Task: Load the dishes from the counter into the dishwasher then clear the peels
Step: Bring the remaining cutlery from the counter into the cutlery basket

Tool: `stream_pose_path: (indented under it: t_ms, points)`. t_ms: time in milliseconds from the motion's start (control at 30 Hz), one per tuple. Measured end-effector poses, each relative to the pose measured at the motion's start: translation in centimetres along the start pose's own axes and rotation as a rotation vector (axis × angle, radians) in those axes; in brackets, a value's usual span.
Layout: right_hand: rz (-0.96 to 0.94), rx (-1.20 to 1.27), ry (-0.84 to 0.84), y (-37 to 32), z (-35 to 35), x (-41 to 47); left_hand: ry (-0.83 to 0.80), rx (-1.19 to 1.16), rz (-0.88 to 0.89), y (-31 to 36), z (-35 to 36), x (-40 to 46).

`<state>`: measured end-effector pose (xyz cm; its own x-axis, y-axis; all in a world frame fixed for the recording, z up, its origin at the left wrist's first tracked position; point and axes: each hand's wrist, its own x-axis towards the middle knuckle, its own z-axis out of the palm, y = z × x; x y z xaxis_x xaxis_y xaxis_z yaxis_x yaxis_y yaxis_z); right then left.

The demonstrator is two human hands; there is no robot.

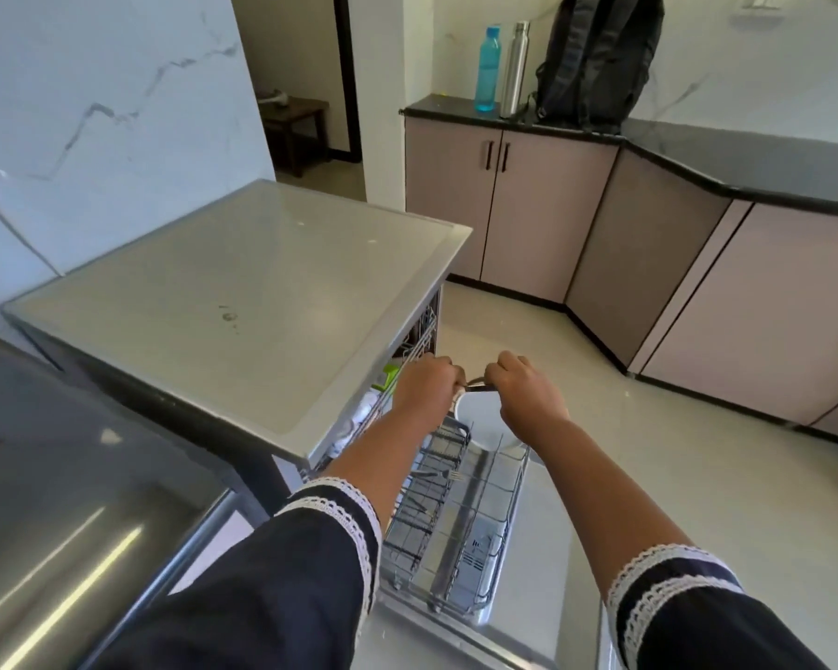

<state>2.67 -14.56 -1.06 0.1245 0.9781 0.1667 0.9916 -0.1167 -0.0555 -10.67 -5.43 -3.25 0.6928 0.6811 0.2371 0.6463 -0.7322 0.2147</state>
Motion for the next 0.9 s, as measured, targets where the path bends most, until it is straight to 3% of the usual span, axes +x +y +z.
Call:
stream_pose_path:
  t_ms: [333,700,900]
  points:
    - [0.086,0.012,-0.153,0.4,15.7,0.3,0.006,-0.045,0.05,-5.9,13.6,-1.9]
    - [0.053,0.052,-0.081,0.1,37.0,3.0,-0.06,0.035,-0.018,-14.1,31.6,-3.6]
    - [0.0,0.008,-0.024,0.8,42.7,4.1,-0.089,-0.008,-0.087,-17.4,37.2,-3.9]
